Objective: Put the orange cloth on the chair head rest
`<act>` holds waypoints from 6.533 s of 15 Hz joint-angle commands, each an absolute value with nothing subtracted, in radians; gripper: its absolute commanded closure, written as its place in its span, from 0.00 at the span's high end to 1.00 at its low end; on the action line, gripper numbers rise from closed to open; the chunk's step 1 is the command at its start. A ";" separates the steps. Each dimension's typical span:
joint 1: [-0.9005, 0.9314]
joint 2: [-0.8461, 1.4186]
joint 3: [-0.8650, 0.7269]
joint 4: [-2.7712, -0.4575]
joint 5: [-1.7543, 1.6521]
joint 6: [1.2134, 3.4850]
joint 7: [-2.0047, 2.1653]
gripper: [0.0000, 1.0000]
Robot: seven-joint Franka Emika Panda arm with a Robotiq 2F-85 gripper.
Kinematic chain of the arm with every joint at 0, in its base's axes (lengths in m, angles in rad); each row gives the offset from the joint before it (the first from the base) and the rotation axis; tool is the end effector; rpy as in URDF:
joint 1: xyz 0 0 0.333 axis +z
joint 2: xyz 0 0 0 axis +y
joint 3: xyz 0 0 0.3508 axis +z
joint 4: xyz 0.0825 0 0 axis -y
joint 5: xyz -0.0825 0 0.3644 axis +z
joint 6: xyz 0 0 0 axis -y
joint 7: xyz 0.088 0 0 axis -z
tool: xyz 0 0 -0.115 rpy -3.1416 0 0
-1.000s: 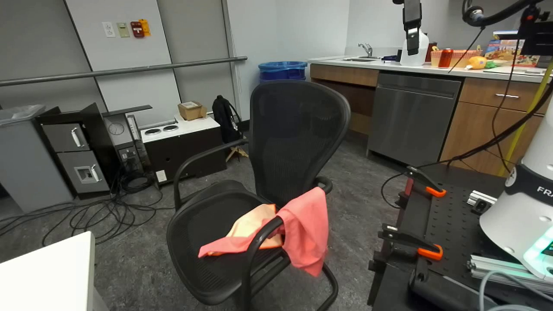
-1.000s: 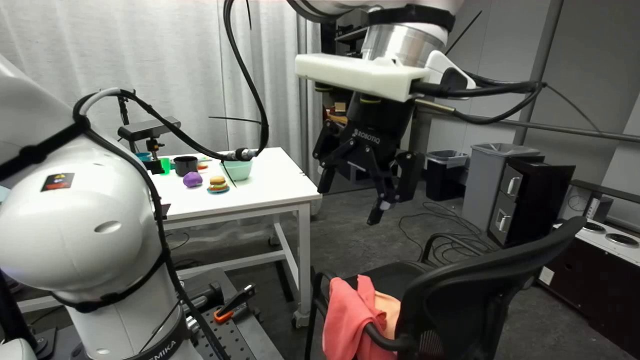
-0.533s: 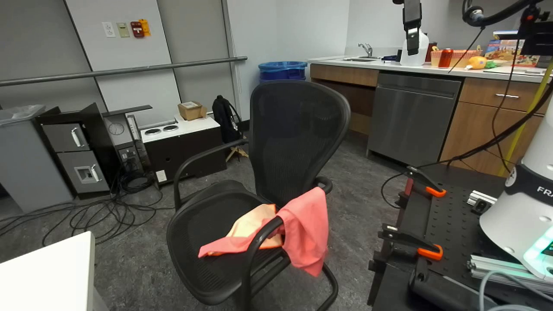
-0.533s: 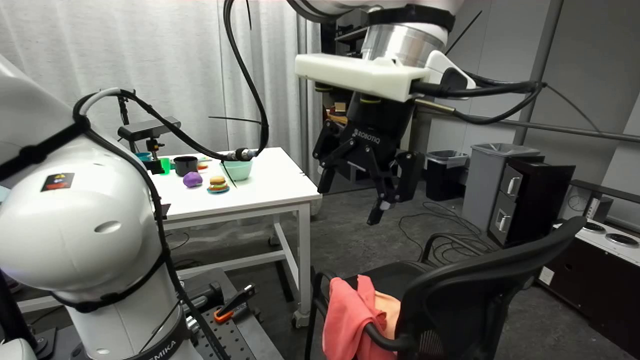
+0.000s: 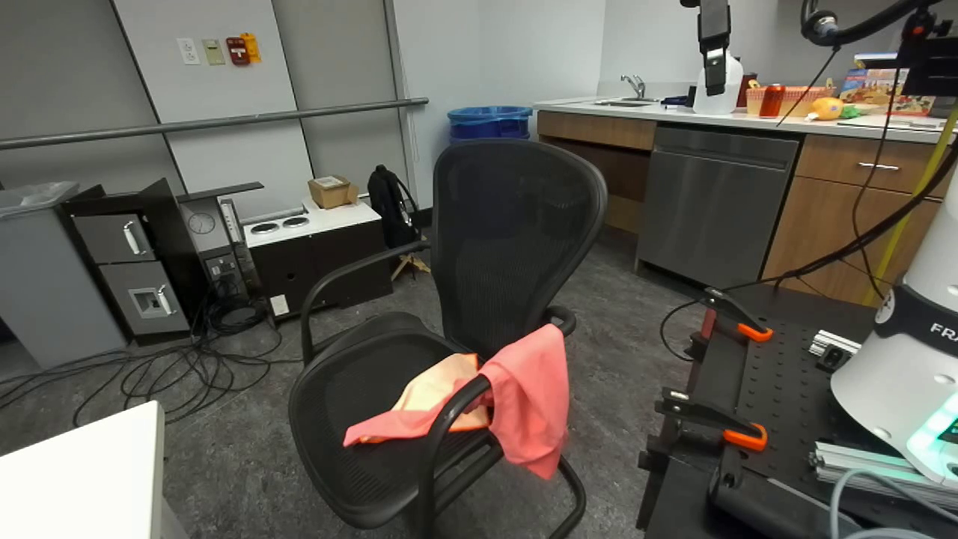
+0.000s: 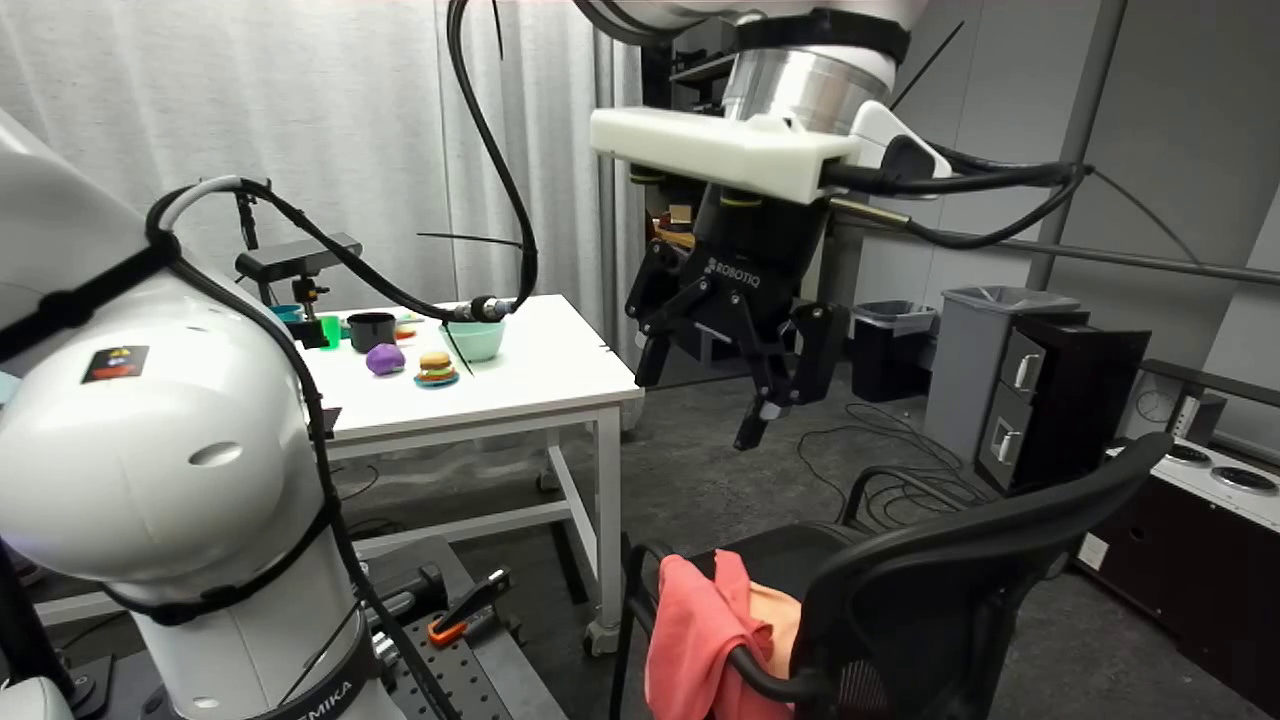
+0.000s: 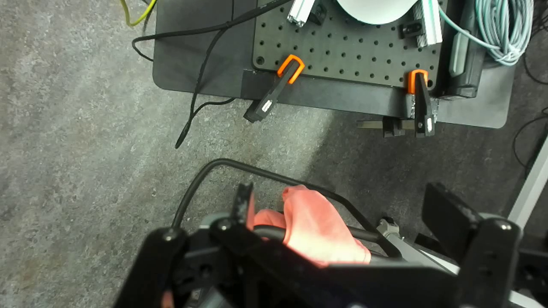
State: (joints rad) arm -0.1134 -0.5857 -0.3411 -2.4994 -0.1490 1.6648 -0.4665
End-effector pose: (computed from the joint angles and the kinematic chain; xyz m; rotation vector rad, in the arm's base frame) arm 0.2659 -0.1603 0.4803 -2.9669 -0.1866 0.3427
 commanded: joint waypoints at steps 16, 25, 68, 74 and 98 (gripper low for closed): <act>-0.041 -0.476 -0.176 -2.493 -0.143 1.844 -0.406 1.00; 0.057 -0.205 -0.044 -2.481 -0.084 2.220 -0.340 1.00; -0.015 0.679 0.066 -2.032 -0.033 2.461 -0.420 1.00; -0.028 0.765 0.068 -1.959 -0.033 2.447 -0.415 1.00; -0.136 0.820 0.139 -1.903 0.030 2.393 -0.435 0.00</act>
